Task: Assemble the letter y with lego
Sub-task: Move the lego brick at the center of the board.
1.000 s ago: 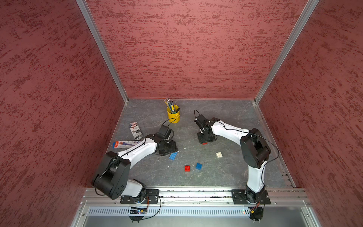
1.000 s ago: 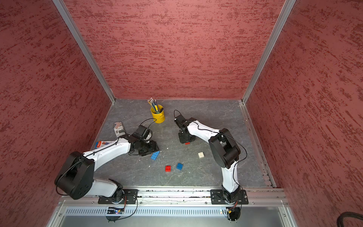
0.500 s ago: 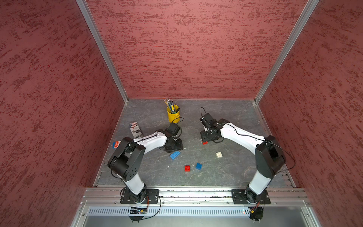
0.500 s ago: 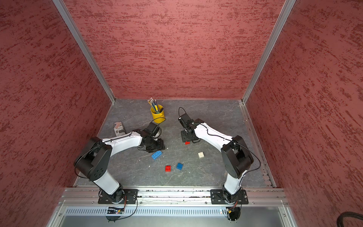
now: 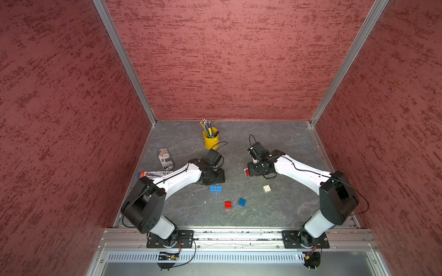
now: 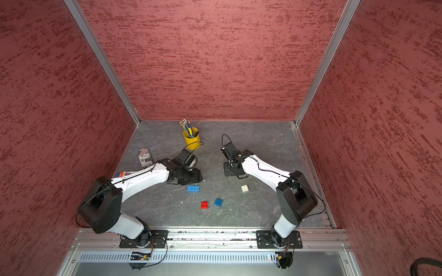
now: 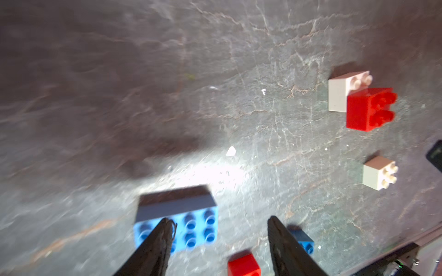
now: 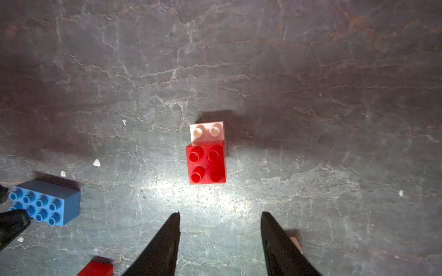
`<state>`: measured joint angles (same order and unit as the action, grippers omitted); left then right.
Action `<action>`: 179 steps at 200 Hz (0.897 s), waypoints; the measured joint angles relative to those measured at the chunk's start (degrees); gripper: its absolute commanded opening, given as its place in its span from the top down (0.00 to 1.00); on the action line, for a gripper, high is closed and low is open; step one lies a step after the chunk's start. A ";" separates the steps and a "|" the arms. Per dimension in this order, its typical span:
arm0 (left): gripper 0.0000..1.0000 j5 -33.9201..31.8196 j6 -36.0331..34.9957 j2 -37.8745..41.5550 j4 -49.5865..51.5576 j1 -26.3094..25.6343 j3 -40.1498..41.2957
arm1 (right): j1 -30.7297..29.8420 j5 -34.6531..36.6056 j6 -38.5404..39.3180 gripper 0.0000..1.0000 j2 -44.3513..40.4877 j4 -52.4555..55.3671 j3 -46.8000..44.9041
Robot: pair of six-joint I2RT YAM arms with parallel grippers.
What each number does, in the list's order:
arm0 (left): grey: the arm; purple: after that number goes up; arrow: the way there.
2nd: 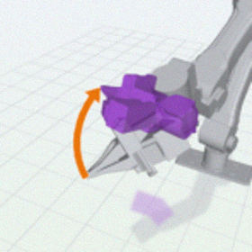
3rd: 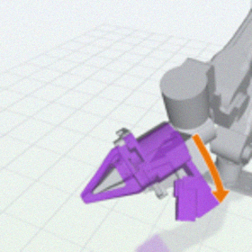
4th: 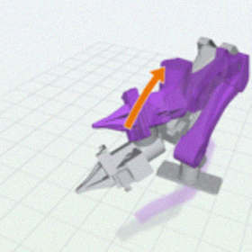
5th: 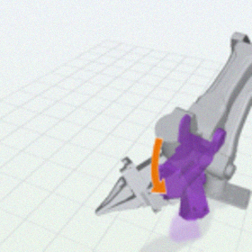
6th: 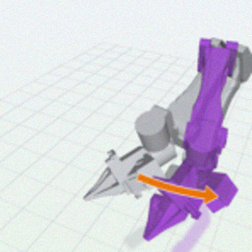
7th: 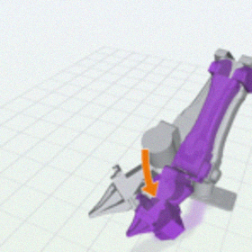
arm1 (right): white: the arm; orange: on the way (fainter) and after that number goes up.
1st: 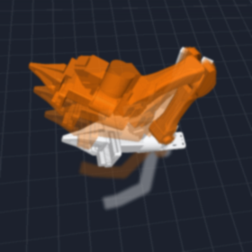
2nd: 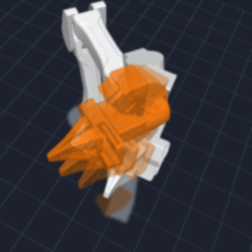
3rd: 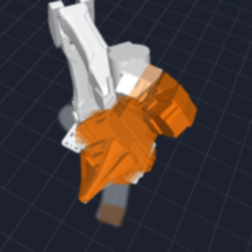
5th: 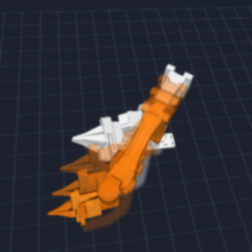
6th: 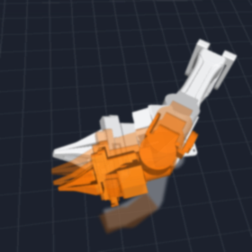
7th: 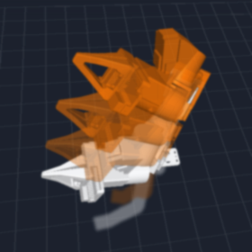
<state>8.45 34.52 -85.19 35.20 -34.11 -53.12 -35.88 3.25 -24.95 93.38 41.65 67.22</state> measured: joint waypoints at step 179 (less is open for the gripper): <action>0.33 2.12 4.15 -7.98 -5.60 -4.07 0.68 | 0.09 -0.15 -2.49 0.42 -6.12 -1.73 -8.24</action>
<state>10.57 38.68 -93.17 29.61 -38.17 -52.45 -35.79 3.09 -27.44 87.26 39.92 58.98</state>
